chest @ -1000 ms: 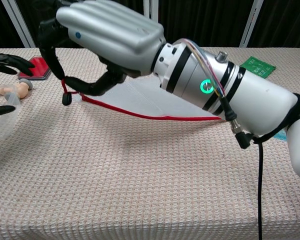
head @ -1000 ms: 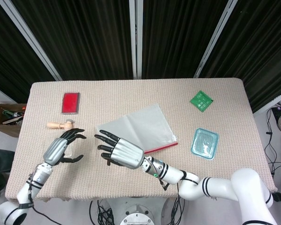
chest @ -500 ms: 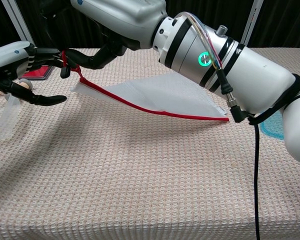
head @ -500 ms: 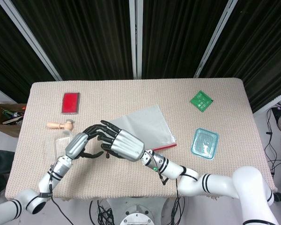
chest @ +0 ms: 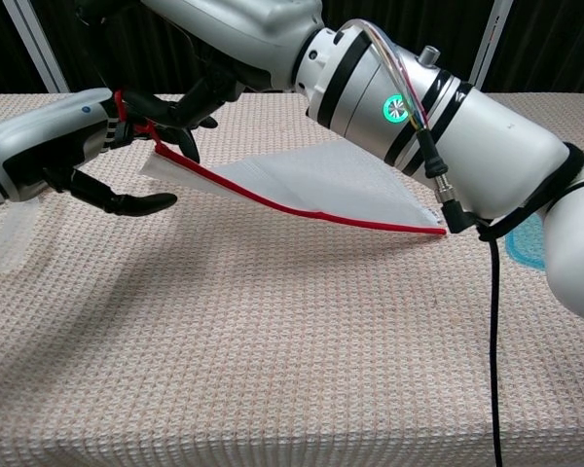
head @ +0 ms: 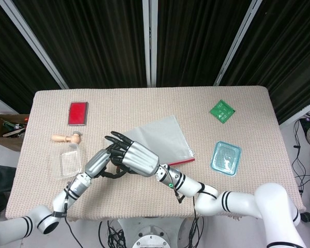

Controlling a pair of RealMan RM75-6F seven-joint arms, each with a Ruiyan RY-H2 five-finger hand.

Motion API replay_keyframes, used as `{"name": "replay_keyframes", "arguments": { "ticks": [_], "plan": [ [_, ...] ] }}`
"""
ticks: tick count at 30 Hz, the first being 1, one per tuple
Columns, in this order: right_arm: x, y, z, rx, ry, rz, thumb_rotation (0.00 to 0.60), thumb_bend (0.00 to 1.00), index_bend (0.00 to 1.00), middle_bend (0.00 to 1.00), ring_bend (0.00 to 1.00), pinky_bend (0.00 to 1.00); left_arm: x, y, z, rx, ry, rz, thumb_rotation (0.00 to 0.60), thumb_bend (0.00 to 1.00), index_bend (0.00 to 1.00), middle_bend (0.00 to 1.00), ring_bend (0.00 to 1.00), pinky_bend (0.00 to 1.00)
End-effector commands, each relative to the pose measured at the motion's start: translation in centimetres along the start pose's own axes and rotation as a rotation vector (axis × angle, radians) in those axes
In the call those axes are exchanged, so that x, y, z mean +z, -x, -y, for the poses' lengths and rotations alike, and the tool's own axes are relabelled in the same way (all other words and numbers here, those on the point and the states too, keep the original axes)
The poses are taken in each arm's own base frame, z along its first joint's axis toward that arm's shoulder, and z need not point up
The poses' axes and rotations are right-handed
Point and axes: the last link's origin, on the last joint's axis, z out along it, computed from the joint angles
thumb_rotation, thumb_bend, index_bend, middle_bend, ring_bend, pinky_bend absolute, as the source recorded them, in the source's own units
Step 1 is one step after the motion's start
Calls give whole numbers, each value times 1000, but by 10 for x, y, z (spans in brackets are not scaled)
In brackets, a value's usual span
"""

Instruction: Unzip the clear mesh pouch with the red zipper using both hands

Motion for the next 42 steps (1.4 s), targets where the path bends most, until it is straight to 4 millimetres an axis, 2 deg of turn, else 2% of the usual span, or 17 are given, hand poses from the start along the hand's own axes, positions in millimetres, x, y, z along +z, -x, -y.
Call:
{"name": "replay_keyframes", "arguments": {
  "ticks": [1,13,20,32,42],
  "plan": [
    [0,1,1,3,-2,1,600,536,932,300,3,0,2,1,-1,-6,3,-7,600,289,452,143,95,136],
    [-1,1,2,22,-1,-5,600,535,935,301,3,0,5,4,1,-32,-6,6,600,341,515,159,95,136],
    [-5,0,-1,12,2,-9,600,536,938,302,3,0,5,5,1,-87,10,-25,600,371,618,224,113,136],
    [-44,2,-15,-56,34,-15,600,535,947,301,3,0,-8,7,8,-301,-3,-44,600,408,648,242,117,136],
    [-56,17,-23,-72,67,-5,600,534,951,280,3,0,-11,7,11,-387,-4,-38,600,435,651,245,116,136]
  ]
}}
